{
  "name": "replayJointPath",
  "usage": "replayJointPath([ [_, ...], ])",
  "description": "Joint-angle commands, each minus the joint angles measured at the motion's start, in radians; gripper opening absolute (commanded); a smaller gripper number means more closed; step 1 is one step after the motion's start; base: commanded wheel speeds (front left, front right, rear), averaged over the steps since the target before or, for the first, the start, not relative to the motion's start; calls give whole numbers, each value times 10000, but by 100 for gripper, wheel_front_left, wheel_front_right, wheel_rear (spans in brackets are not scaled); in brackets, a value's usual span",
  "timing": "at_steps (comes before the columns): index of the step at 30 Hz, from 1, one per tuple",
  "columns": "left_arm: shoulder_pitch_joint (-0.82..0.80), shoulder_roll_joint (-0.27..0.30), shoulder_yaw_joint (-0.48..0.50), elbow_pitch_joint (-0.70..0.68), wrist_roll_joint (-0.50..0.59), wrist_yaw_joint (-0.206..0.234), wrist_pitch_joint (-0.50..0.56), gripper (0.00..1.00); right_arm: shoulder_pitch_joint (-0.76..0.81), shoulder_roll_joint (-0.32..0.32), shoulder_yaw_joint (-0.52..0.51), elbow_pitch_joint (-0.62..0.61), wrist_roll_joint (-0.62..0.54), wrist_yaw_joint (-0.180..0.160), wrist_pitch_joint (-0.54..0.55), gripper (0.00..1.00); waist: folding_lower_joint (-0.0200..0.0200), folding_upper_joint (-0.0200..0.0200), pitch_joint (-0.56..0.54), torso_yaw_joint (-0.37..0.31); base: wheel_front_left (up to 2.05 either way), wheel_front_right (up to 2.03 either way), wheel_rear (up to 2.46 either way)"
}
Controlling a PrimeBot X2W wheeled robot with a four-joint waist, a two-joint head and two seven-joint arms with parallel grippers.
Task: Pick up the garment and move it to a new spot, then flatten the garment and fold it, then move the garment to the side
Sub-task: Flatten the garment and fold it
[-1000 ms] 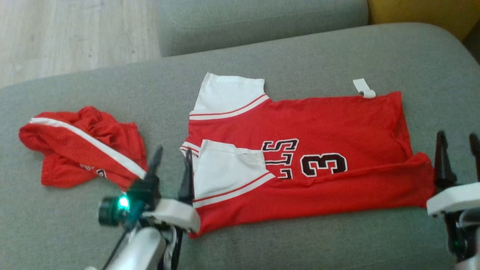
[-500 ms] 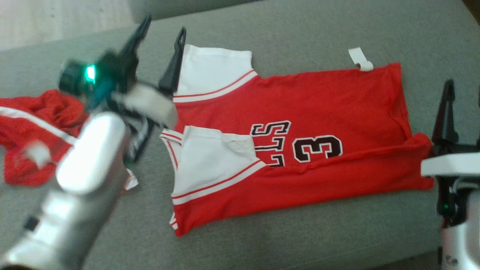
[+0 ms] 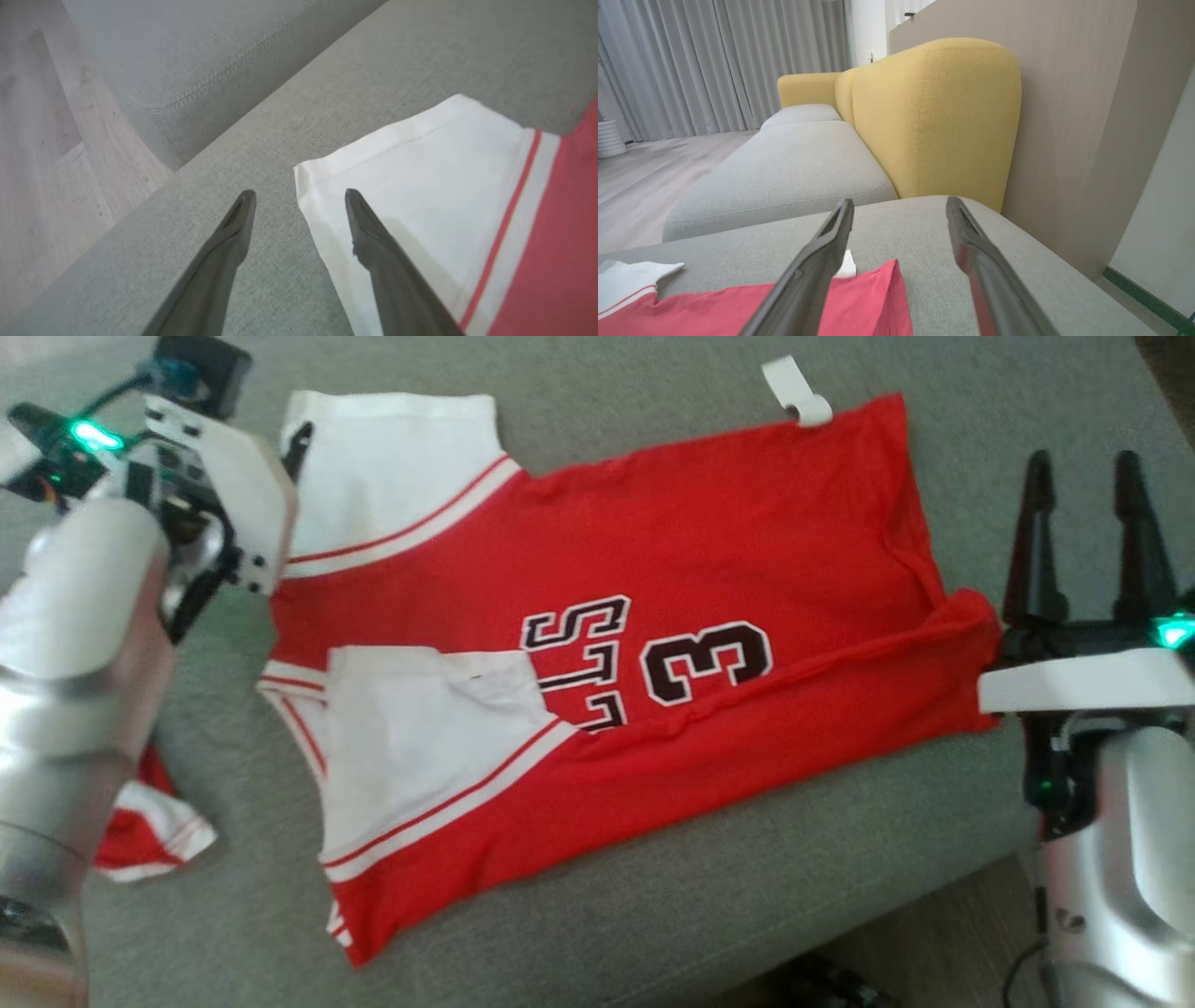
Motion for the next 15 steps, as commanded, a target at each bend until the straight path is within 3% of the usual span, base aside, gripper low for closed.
replayJointPath([
  [1,-659,434,183,-140,-52,-50,95,100,-286,26,282,-228,3,-9,-109,100,-2,0,411,-407,0,0,0],
  [7,-1072,747,121,731,-1241,-55,554,100,-599,35,769,171,152,-9,-339,100,-2,0,754,-932,0,0,0],
  [15,-1398,1161,-431,1211,-1792,-56,700,100,-723,38,998,560,428,-9,-595,100,-2,0,1052,-1249,0,0,0],
])
